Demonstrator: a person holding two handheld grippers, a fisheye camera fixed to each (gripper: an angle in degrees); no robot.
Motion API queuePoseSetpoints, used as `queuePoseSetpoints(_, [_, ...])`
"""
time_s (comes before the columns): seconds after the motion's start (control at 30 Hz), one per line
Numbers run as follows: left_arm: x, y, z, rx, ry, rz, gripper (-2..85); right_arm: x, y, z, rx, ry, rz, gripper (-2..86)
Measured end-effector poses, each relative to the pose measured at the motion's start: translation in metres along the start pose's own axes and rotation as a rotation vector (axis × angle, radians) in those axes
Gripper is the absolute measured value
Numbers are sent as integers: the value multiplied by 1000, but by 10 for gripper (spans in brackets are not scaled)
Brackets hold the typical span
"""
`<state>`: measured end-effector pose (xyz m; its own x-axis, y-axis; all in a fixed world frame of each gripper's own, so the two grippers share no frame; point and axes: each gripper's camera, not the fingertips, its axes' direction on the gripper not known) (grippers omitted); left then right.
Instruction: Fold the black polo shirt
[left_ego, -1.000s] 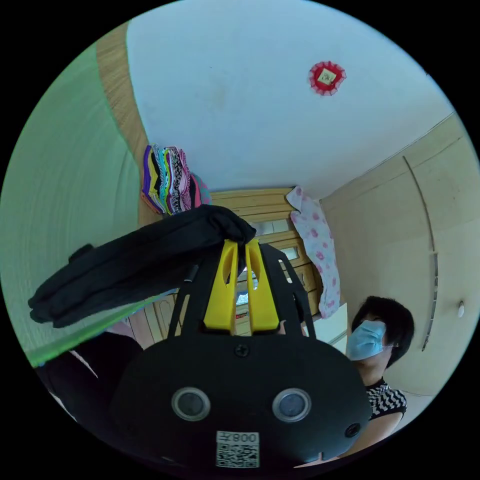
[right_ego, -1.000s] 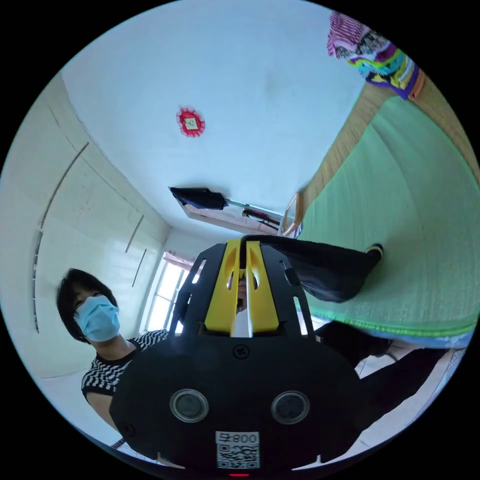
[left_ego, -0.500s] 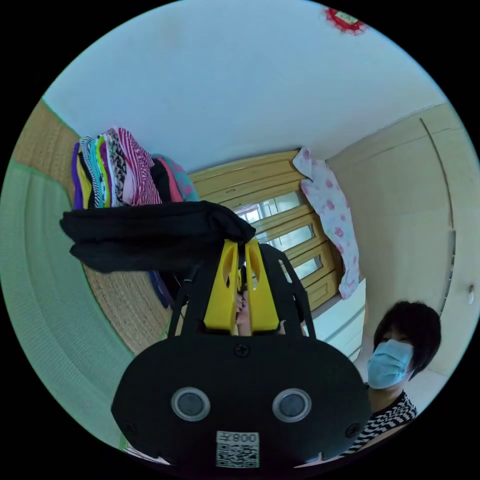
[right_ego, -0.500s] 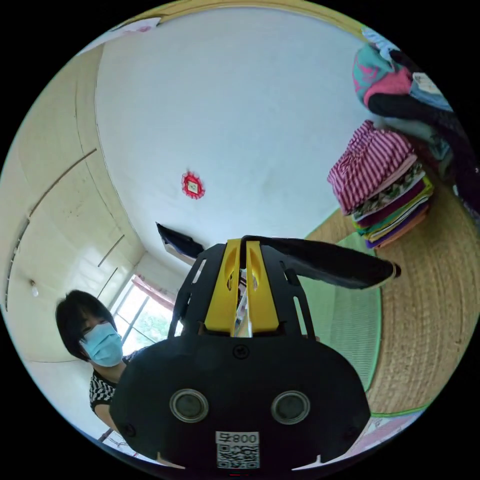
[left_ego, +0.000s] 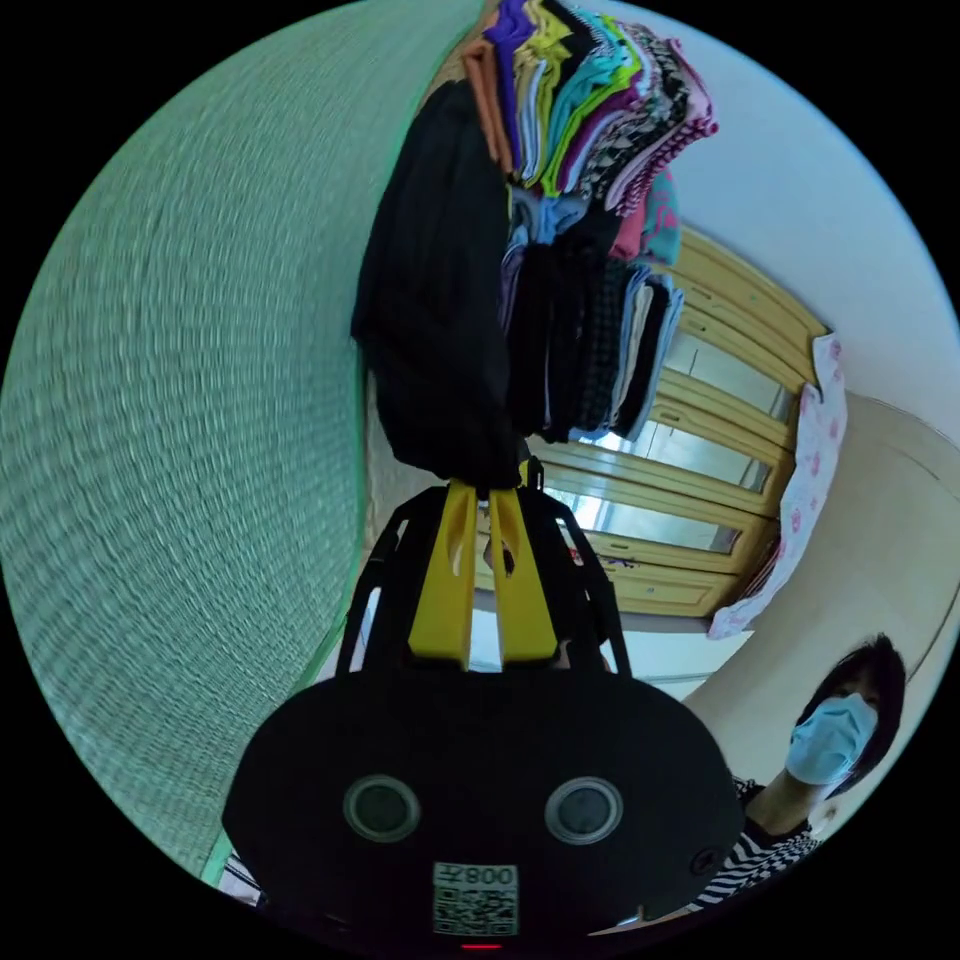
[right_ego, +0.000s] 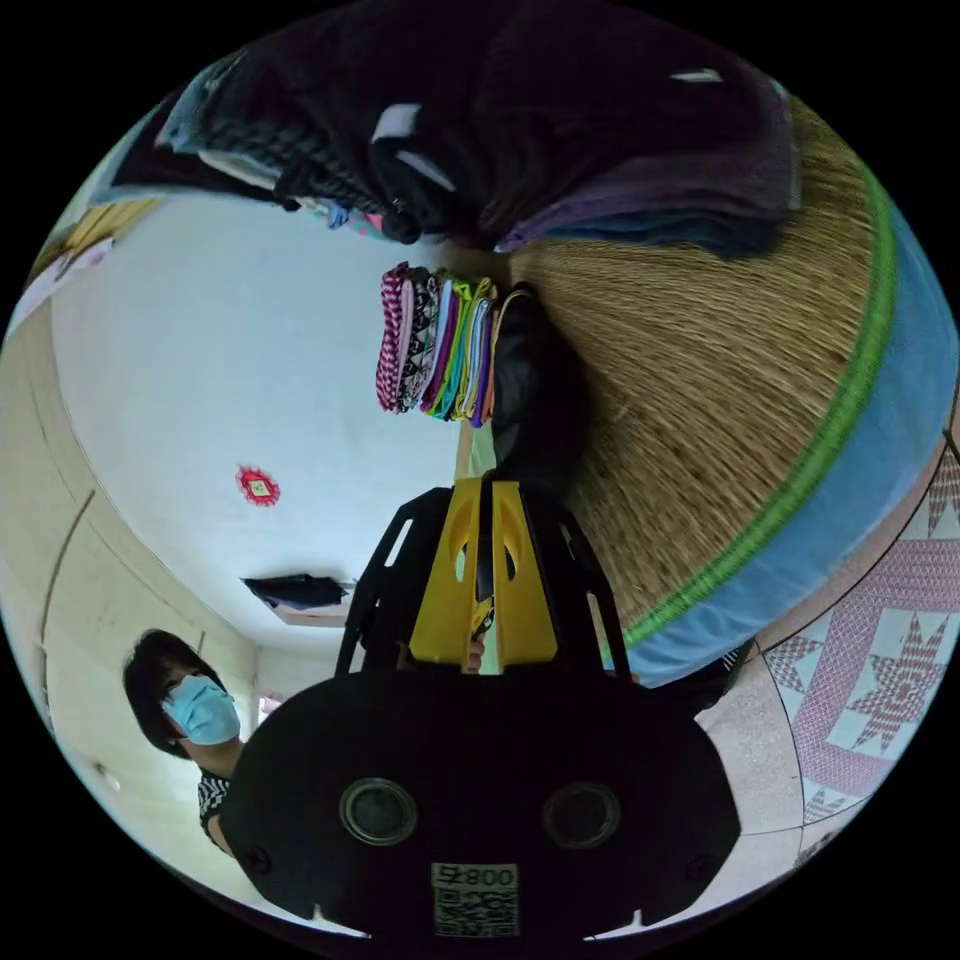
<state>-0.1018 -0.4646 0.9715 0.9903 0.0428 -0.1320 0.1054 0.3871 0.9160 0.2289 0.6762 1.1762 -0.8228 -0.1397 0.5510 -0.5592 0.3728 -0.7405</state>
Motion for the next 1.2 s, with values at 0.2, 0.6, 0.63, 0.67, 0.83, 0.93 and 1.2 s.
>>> queuePoseSetpoints(0.2, [-48, -37, 21, -55, -52, -55, 15, 50, -7, -48, -15, 63, 45, 16])
queuePoseSetpoints(0.6, [-103, -93, 20, -93, -38, -75, 9, 100, -12, -80, 96, 15, 117, 13])
queuePoseSetpoints(0.63, [-106, -94, 20, -94, -34, -79, 8, 103, -9, -82, 119, -1, 128, 13])
queuePoseSetpoints(0.67, [-111, -97, 19, -95, -24, -81, 7, 104, -8, -83, 131, -5, 132, 13])
queuePoseSetpoints(0.83, [-125, -108, 15, -124, -15, -90, 3, 82, 0, -81, 219, 81, 110, 7])
queuePoseSetpoints(0.93, [-132, -110, 10, -148, -14, -86, 2, 67, 9, -82, 339, 124, 108, 2])
queuePoseSetpoints(1.2, [-134, -99, -24, -210, -21, 11, 1, -25, 32, 40, 209, 537, -126, 0])
